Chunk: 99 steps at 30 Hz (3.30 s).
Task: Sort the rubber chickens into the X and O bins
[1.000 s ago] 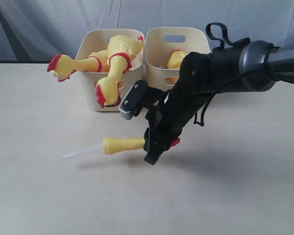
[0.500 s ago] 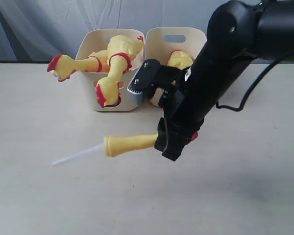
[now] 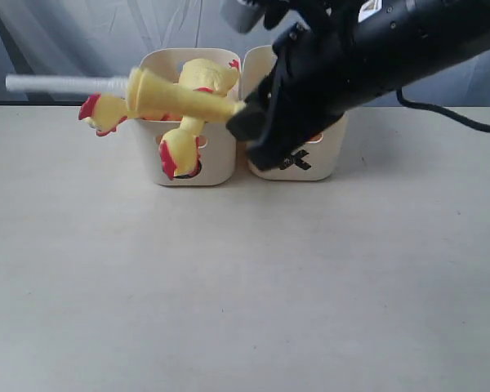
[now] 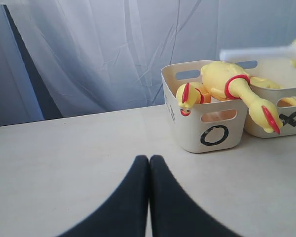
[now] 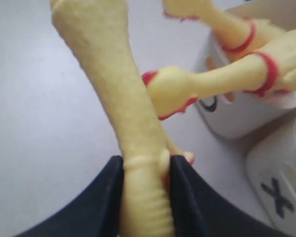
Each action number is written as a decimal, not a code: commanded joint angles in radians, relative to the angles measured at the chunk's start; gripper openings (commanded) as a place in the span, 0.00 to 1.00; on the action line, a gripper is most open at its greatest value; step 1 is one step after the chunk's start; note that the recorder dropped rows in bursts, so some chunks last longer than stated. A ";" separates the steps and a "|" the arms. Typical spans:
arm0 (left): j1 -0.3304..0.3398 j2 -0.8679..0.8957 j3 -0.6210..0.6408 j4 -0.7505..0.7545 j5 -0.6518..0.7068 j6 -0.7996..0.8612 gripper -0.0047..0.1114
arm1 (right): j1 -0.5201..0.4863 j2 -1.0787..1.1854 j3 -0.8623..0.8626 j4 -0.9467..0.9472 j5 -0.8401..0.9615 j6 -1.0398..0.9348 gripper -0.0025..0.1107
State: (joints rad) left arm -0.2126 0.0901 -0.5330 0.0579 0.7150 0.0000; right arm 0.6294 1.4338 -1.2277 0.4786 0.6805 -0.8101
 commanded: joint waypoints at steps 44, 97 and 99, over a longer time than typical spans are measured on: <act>0.000 -0.008 0.007 -0.035 0.008 0.000 0.04 | -0.238 0.618 -0.244 0.318 -0.761 0.365 0.01; 0.000 -0.008 0.007 0.003 0.026 0.000 0.04 | -0.260 0.195 -0.229 -0.138 -0.105 0.445 0.02; 0.000 -0.008 0.007 0.003 0.026 0.000 0.04 | -0.271 0.153 -0.194 -0.142 -0.085 0.445 0.02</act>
State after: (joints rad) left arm -0.2126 0.0901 -0.5330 0.0585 0.7483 0.0000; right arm 0.3769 1.6429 -1.4593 0.3606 0.5592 -0.3712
